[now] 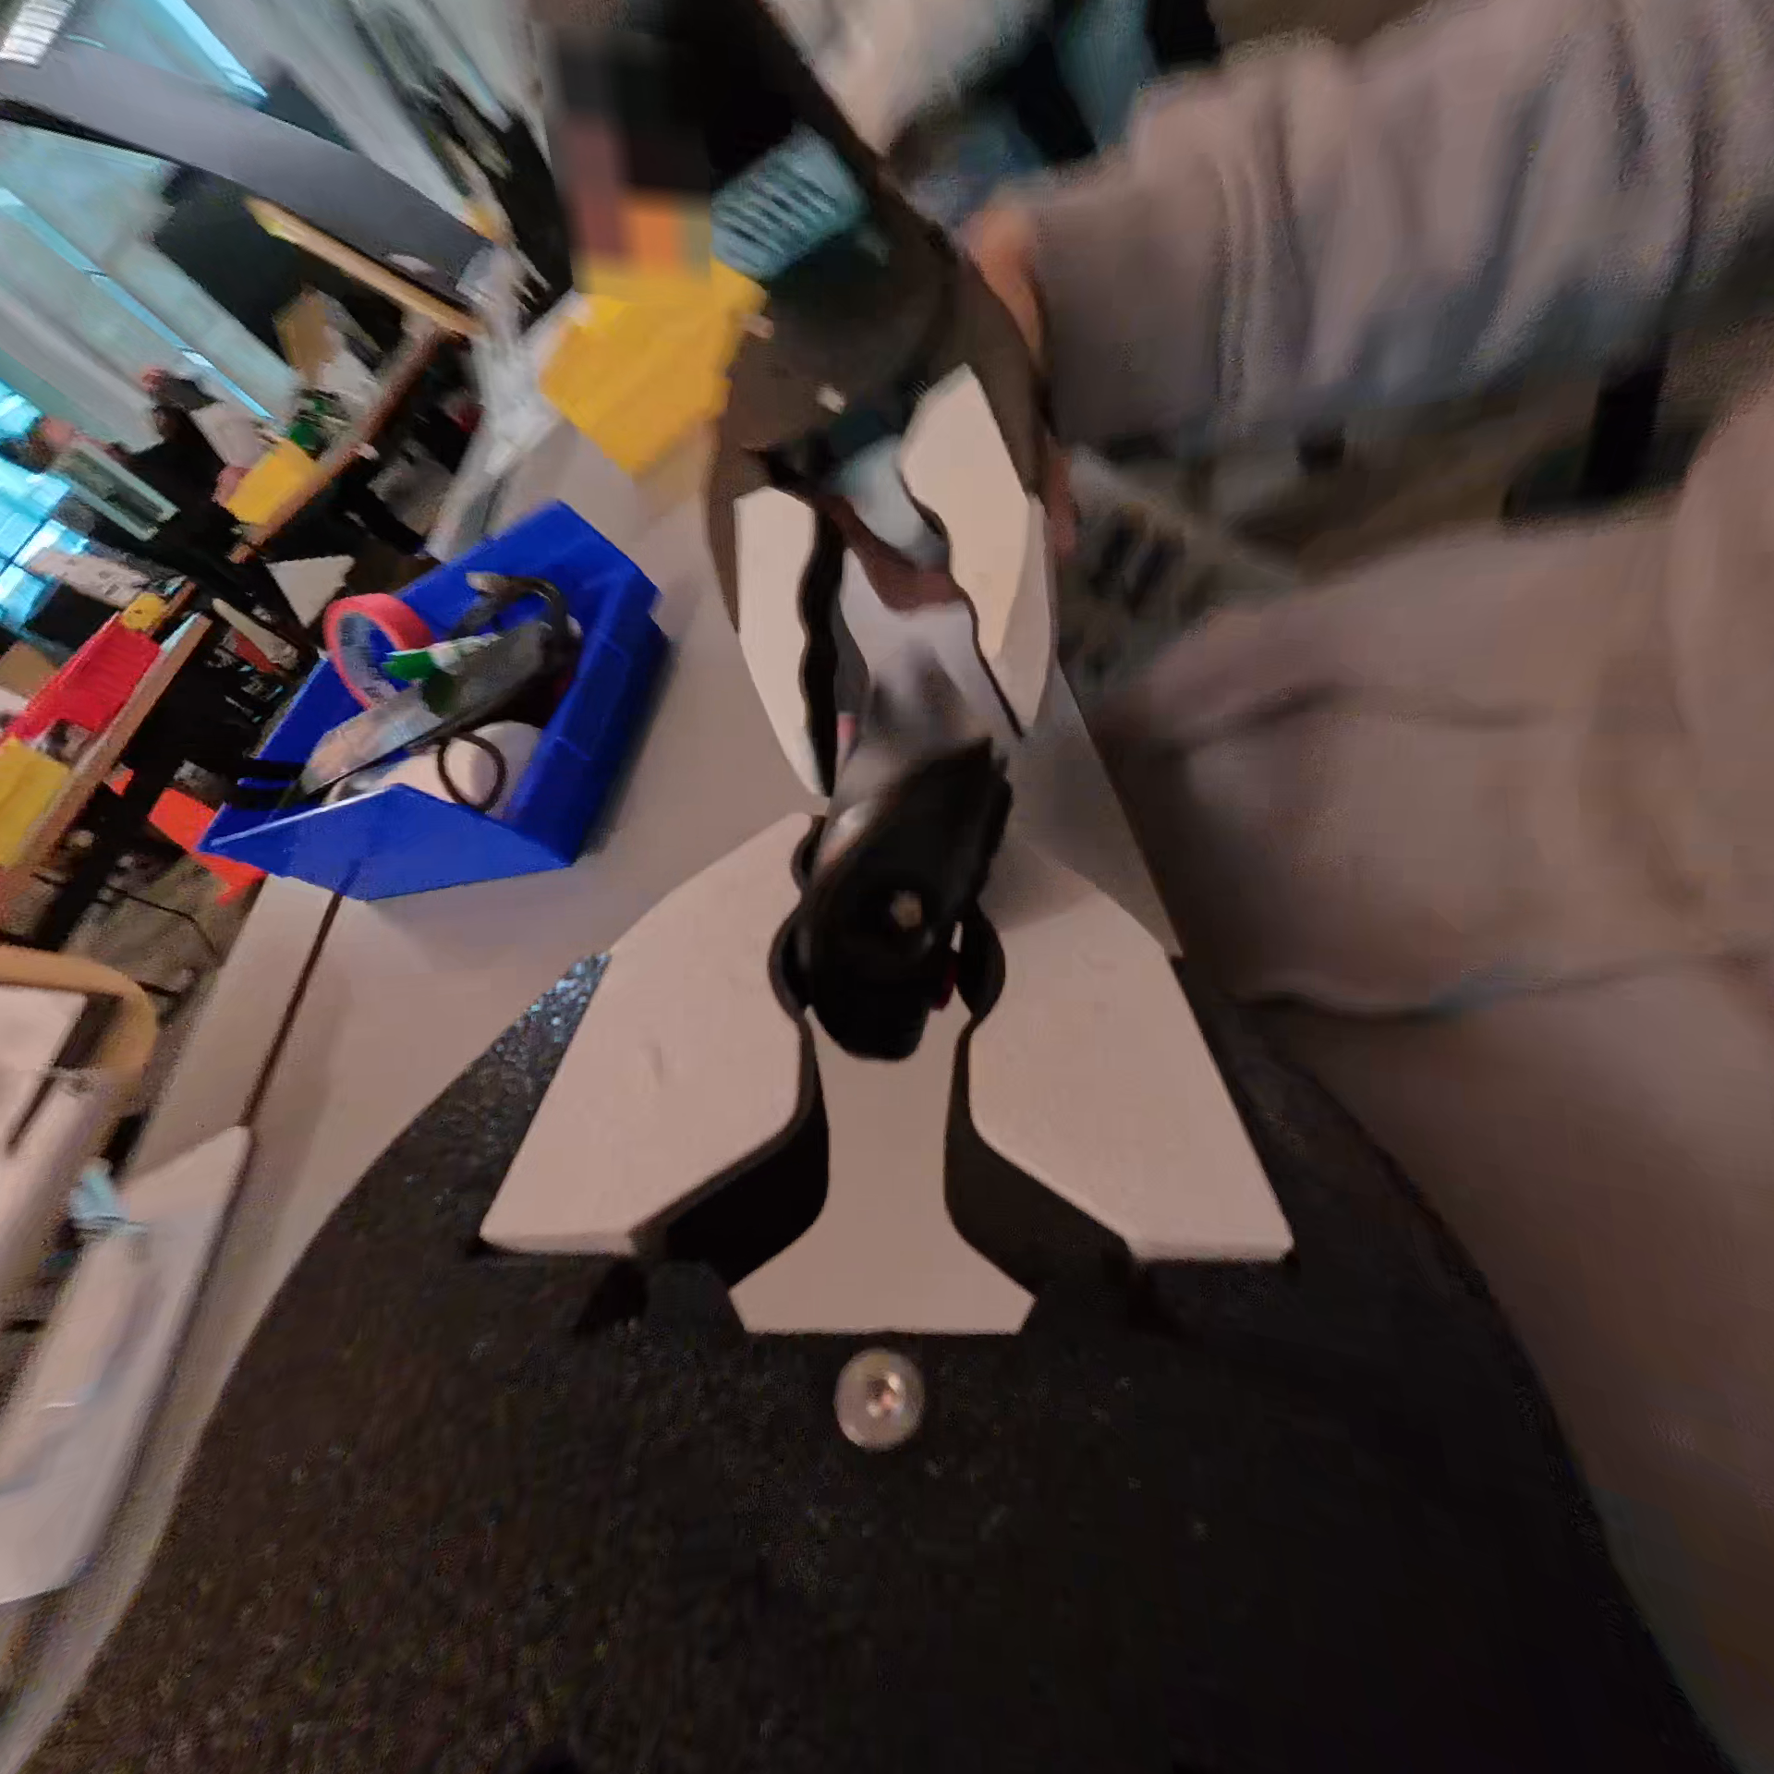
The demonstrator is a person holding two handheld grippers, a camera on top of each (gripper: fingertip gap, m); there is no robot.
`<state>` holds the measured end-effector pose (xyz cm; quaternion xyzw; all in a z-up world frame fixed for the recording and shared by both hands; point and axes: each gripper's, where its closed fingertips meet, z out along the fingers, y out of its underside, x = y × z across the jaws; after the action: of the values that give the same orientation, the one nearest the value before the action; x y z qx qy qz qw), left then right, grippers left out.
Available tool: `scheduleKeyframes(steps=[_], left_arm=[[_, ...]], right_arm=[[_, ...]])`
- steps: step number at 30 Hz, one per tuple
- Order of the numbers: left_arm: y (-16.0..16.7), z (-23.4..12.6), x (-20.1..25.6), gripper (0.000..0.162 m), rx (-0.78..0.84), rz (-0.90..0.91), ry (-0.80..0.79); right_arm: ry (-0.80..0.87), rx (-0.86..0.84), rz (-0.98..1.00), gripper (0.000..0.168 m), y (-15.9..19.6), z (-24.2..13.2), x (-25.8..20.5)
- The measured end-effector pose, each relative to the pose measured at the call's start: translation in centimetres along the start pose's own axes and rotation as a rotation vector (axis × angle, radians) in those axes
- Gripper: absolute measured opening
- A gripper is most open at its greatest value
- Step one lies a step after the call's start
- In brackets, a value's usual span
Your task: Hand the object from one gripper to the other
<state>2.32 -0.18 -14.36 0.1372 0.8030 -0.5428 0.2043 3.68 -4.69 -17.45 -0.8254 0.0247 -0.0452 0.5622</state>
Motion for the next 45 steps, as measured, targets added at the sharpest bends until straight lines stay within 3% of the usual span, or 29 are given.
scheduleKeyframes(steps=[3,7,12,20,22,24,27,30,32,34,36,40,45], left_arm=[[-0.7,-1.5,-1.6,0.024,0.179,-0.23,0.021],[-1.7,-2.8,-4.4,0.023,0.45,-0.553,0.014],[-2.0,-3.1,-6.9,0.023,0.694,-0.851,-0.004],[-2.0,-2.2,-7.9,0.023,1.035,-1.189,0.051],[-2.1,-1.2,-7.2,0.023,1.021,-1.181,0.063],[-2.5,-0.7,-6.6,0.023,1.034,-1.161,0.08],[-2.5,-0.2,-6.1,0.024,1.001,-1.164,0.141],[-1.6,1.0,-4.9,0.032,0.783,-1.05,0.143],[0.2,2.0,-4.5,0.051,0.556,-0.914,0.048],[2.0,2.3,-4.6,0.065,0.342,-0.748,-0.078],[2.2,1.9,-5.1,0.068,0.243,-0.62,-0.179],[-1.2,1.1,-6.3,0.066,0.282,-0.6,-0.327],[-5.2,1.2,-5.5,0.065,0.274,-0.542,-0.424]], right_arm=[[0.075,0.2,0.018,0.08,-2.7,-2.7,1.5],[0.123,0.445,0.048,0.089,-5.5,-4.9,2.6],[0.164,0.491,0.124,0.093,-5.2,-3.7,3.9],[0.263,0.754,0.101,0.052,-8.5,-2.3,3.2],[0.298,0.784,0.115,0.05,-9.2,-2.3,3.1],[0.354,0.757,0.145,0.035,-9.0,-2.2,3.7],[0.288,0.72,0.171,0.028,-9.4,-2.5,3.2],[0.268,0.615,0.143,0.027,-9.4,-3.0,3.0],[0.288,0.484,0.116,0.027,-8.9,-3.4,3.1],[0.381,0.321,0.062,0.026,-7.8,-3.8,3.6],[0.537,0.181,-0.012,0.026,-6.9,-4.3,4.8],[0.805,-0.061,-0.246,0.026,-5.6,-4.1,6.3],[1.012,-0.301,-0.566,0.026,-4.9,-3.0,6.7]])
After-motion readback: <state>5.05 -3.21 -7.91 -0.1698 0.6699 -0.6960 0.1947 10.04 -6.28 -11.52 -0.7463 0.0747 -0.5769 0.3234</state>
